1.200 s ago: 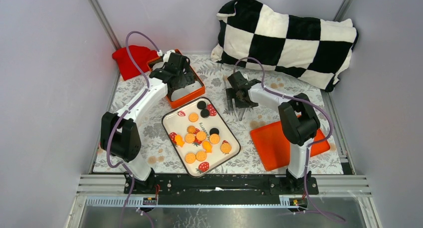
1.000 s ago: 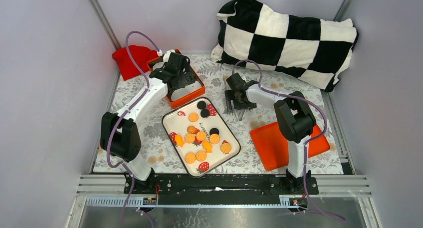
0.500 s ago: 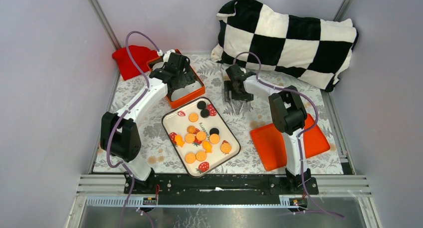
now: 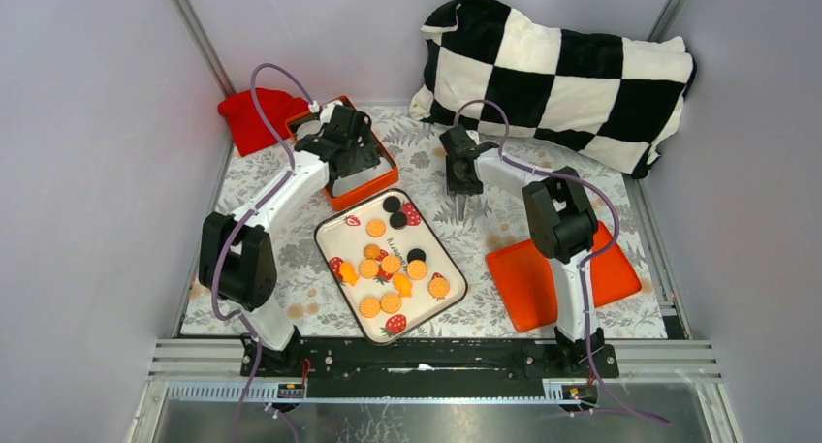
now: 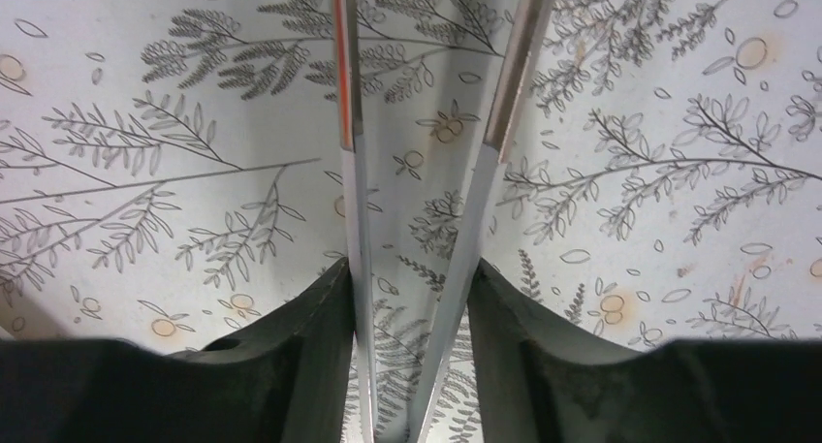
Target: Pack the cookies
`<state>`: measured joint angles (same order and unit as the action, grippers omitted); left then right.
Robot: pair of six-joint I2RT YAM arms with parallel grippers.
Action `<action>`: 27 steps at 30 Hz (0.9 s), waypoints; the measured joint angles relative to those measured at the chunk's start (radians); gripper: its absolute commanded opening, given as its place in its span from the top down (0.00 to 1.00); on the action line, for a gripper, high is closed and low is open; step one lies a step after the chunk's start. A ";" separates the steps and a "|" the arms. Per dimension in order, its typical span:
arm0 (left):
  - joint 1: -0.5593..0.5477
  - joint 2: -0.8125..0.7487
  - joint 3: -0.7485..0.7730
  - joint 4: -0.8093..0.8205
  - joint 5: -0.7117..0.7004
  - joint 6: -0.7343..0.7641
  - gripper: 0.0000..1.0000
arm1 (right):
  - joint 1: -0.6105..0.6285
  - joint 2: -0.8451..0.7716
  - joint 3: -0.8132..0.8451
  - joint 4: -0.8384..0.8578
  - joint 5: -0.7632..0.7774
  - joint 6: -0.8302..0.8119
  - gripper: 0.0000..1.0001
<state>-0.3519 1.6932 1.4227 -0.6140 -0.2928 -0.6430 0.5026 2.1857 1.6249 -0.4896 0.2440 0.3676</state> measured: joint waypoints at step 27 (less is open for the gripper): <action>-0.333 -0.012 -0.239 0.061 -0.080 -0.056 0.32 | 0.017 -0.550 -0.216 -0.131 0.069 -0.056 0.75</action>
<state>-0.6853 1.6814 1.1839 -0.5529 -0.3733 -0.6994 0.5198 1.6352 1.4090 -0.6205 0.3130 0.3111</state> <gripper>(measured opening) 0.732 0.299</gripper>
